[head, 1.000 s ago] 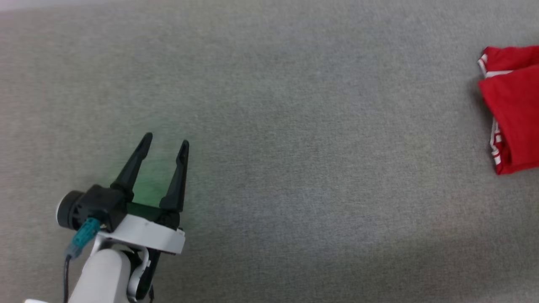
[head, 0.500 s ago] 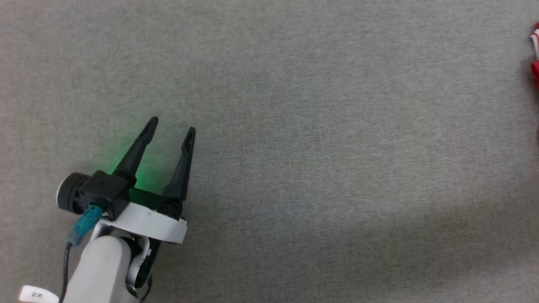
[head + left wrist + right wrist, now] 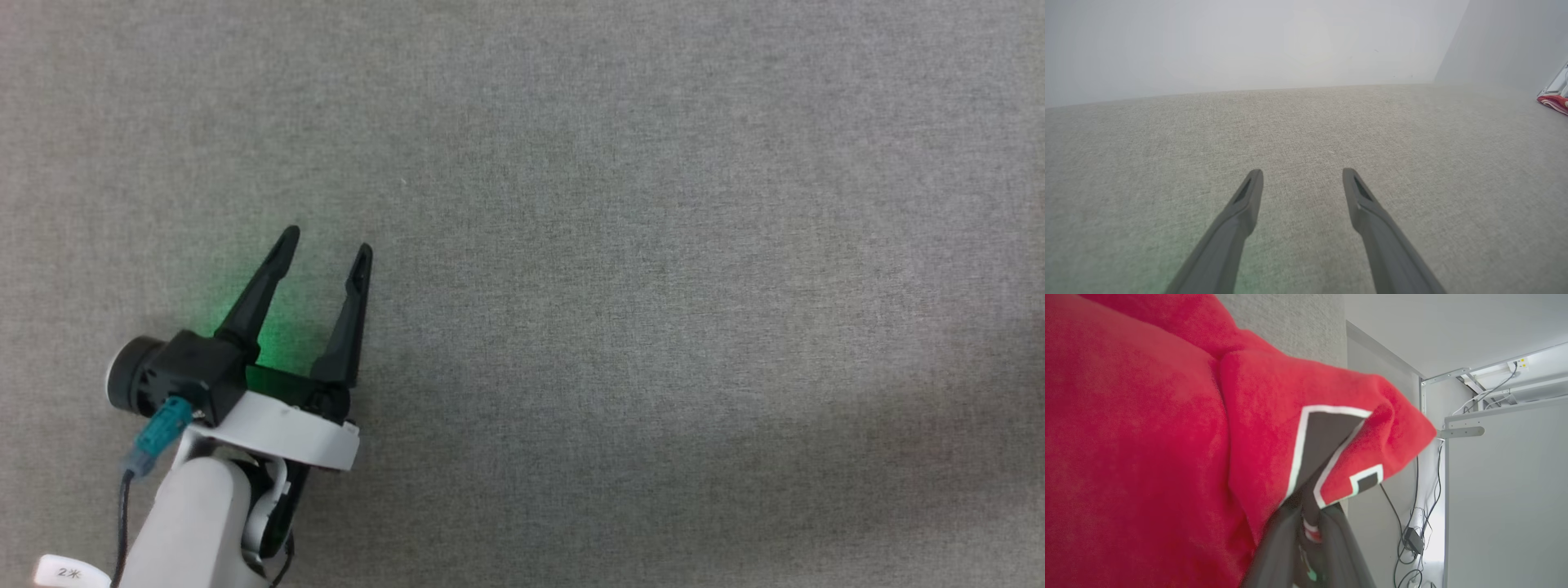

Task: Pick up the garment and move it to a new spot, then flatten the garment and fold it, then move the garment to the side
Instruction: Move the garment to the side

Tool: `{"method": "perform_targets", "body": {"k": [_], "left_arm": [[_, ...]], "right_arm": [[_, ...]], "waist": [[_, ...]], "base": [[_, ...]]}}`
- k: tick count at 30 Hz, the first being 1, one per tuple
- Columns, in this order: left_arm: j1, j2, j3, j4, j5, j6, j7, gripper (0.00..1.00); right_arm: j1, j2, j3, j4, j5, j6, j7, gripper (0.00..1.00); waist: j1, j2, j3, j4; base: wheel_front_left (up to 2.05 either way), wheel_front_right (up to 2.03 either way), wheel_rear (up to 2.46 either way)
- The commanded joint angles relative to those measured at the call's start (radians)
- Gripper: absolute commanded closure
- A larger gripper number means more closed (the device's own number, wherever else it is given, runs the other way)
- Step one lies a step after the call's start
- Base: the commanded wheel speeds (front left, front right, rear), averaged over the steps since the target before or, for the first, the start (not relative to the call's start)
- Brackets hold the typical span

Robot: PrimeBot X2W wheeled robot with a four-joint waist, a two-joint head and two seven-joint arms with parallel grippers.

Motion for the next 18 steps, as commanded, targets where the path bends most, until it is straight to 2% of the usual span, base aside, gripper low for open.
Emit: {"method": "perform_targets", "body": {"k": [1, 2, 3, 4, 5, 13, 18], "left_arm": [[0.008, -0.005, 0.002, 0.001, -0.006, -0.002, 0.001, 0.0], [0.01, -0.009, 0.003, 0.001, -0.008, -0.002, 0.001, 0.0], [0.012, -0.011, 0.005, -0.001, -0.009, -0.002, 0.001, 0.0], [0.015, -0.012, 0.006, 0.001, -0.008, -0.002, 0.001, 0.0], [0.017, -0.013, 0.005, 0.002, -0.007, -0.002, 0.001, 0.0], [0.046, -0.036, 0.016, 0.006, -0.009, -0.002, 0.001, 0.0], [0.084, -0.056, 0.039, 0.012, -0.011, -0.002, 0.001, 0.0]], "right_arm": [[-0.016, 0.006, -0.031, 0.022, -0.027, -0.001, -0.011, 0.75], [-0.019, 0.008, -0.04, 0.03, -0.043, -0.001, -0.015, 0.62], [-0.022, 0.008, -0.051, 0.035, -0.055, -0.001, -0.018, 0.4], [-0.022, 0.007, -0.063, 0.042, -0.066, -0.001, -0.023, 0.12], [-0.024, 0.004, -0.078, 0.047, -0.076, -0.001, -0.026, 0.0], [-0.007, -0.016, -0.164, 0.067, -0.129, -0.001, -0.086, 0.0], [0.026, 0.022, -0.224, 0.073, -0.115, -0.001, -0.157, 0.0]], "waist": [[0.0, 0.0, -0.011, 0.001], [0.0, 0.0, -0.017, 0.001], [0.0, 0.0, -0.024, 0.001], [0.0, 0.0, -0.031, 0.001], [0.0, 0.0, -0.04, 0.001], [0.0, 0.0, -0.12, 0.018], [0.0, 0.0, -0.194, 0.042]], "base": [[0.0, 0.0, 0.0], [0.0, 0.0, 0.0], [0.0, 0.0, 0.0], [0.0, 0.0, 0.0], [0.0, 0.0, 0.0], [0.0, 0.0, 0.0], [0.0, 0.0, 0.0]]}}
